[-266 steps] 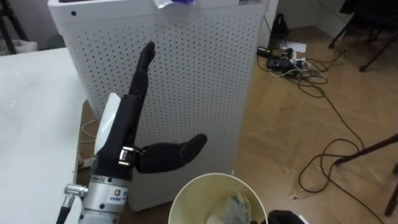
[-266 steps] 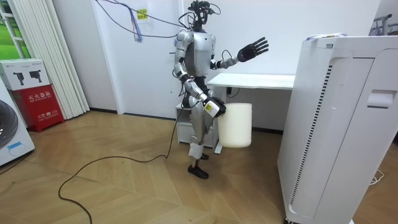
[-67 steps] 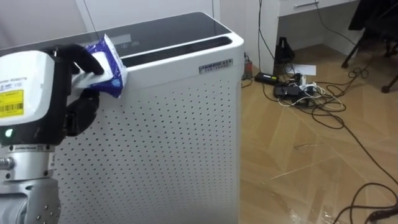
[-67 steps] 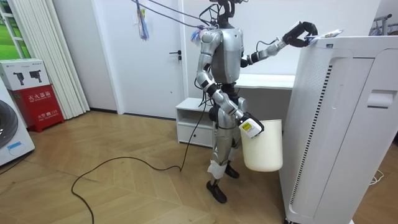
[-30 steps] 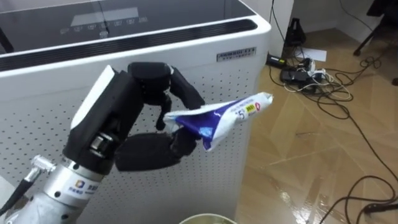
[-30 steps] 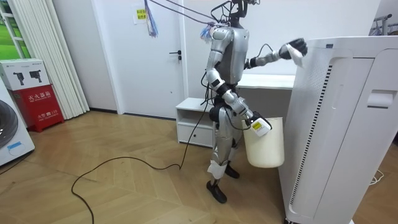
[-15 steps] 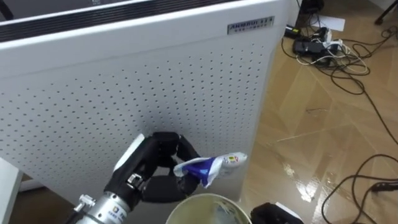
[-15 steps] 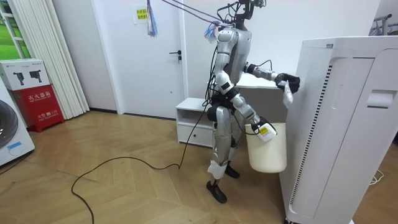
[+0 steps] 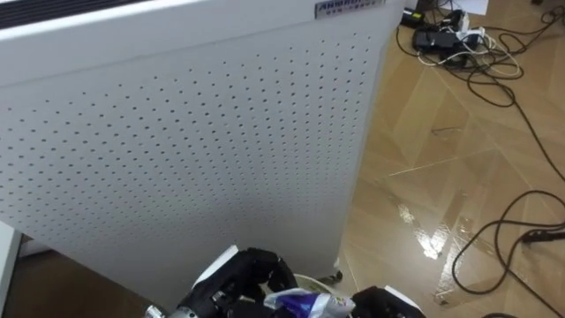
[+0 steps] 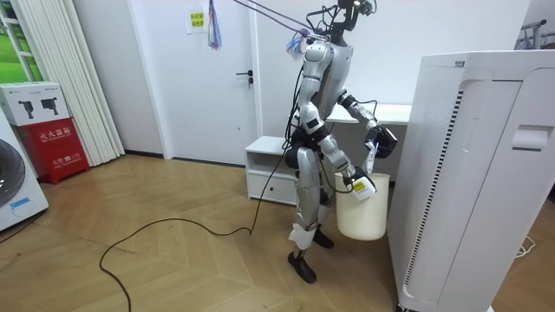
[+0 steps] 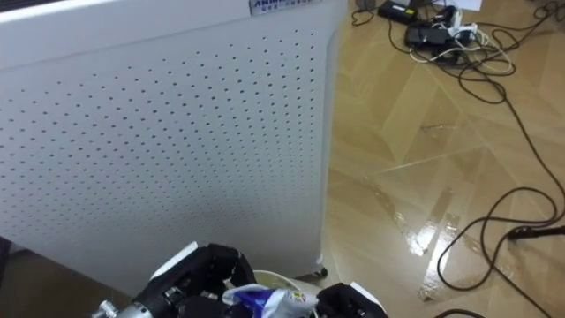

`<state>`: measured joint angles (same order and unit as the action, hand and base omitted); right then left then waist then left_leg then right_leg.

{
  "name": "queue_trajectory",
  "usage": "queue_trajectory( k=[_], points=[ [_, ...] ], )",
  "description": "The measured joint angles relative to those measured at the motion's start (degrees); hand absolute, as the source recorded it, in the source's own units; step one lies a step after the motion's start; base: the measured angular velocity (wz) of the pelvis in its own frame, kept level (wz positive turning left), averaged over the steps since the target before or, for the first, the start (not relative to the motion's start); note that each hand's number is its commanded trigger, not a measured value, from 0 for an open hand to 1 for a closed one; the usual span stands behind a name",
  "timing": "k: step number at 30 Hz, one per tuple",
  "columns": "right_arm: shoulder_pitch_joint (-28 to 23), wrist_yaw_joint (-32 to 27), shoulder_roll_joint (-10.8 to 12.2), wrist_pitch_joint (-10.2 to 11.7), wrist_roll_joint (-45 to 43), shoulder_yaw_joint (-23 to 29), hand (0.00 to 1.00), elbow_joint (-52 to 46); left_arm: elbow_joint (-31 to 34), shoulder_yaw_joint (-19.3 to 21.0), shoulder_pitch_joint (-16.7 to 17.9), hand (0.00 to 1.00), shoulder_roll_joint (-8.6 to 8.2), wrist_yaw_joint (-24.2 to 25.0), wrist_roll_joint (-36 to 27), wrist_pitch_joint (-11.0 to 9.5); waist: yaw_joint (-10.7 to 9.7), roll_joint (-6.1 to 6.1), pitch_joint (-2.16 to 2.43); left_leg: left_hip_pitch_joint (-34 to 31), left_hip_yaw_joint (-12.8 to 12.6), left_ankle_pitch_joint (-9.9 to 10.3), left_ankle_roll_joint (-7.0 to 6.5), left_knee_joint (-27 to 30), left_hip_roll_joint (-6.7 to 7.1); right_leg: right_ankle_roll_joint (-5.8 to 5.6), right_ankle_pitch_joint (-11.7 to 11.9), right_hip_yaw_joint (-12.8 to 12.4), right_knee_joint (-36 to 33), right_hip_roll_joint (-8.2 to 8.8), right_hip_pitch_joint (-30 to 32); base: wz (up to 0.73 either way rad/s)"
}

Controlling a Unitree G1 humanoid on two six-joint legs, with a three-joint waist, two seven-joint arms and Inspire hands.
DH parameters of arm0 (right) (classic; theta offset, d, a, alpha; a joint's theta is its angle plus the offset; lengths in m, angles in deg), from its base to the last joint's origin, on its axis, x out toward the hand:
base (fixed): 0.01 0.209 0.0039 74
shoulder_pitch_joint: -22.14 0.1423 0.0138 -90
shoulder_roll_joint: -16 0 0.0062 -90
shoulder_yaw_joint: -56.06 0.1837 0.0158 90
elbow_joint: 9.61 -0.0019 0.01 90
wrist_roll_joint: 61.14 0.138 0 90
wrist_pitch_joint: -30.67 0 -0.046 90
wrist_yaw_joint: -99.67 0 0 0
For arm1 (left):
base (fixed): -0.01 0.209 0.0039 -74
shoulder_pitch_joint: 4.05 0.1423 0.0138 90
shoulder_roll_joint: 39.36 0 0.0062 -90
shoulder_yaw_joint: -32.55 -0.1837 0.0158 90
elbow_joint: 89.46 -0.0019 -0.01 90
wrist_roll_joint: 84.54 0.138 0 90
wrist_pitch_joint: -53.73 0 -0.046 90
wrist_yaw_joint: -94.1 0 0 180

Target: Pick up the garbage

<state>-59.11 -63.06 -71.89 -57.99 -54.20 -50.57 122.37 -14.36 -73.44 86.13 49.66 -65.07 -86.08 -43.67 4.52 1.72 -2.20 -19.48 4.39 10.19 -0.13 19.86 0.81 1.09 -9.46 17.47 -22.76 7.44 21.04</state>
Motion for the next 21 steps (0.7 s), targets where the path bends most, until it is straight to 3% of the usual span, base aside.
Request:
queue_trajectory(
  k=[11,12,13,14,15,21],
  points=[
    [0.0,0.0,-0.8,0.0,-0.3,-0.1,1.0,0.2,-0.5,0.0,0.2,1.0,-0.41,0.9,5.0,0.2,0.3,-0.01,0.04,0.2,-1.2,0.0,-0.01,0.0,0.06,0.11,-0.5,-0.1,-1.1,0.42,0.4,-0.01],
    [0.0,0.0,-1.0,0.0,-0.3,-0.1,1.0,0.2,-0.8,0.0,0.2,0.8,-0.41,1.0,5.0,0.2,0.3,0.0,0.07,0.2,-1.3,0.0,-0.01,0.0,0.06,0.11,-0.5,-0.1,-1.2,0.42,0.4,0.0],
    [0.0,0.0,-1.2,0.0,-0.3,-0.1,1.0,0.2,-0.9,0.0,0.2,0.37,-0.39,1.0,5.1,0.3,0.2,-0.01,0.08,0.2,-1.3,0.0,-0.01,0.0,0.06,0.11,-0.5,-0.1,-1.2,0.43,0.4,0.0],
    [0.0,0.0,-1.5,0.0,-0.3,-0.2,1.0,0.2,-0.9,0.0,0.3,0.11,-0.39,1.1,5.5,0.4,0.2,-0.02,0.09,0.2,-1.3,0.0,-0.01,0.0,0.05,0.11,-0.5,-0.1,-1.2,0.44,0.4,0.0],
    [0.0,0.0,-1.9,0.0,-0.3,-0.3,1.0,0.2,-0.9,-0.1,0.3,0.0,-0.39,1.1,6.1,0.4,0.3,-0.03,0.09,0.2,-1.3,0.0,-0.01,0.0,0.05,0.12,-0.5,-0.1,-1.2,0.45,0.4,0.0],
    [-0.2,-0.1,-2.6,0.0,-0.2,-0.2,1.0,0.2,-1.0,-0.3,1.1,0.0,-0.27,1.1,6.9,0.9,0.3,-0.03,0.15,0.2,-1.3,0.0,-0.01,0.4,-0.01,0.13,-0.5,0.0,-1.2,0.43,0.1,0.0]
  ],
)
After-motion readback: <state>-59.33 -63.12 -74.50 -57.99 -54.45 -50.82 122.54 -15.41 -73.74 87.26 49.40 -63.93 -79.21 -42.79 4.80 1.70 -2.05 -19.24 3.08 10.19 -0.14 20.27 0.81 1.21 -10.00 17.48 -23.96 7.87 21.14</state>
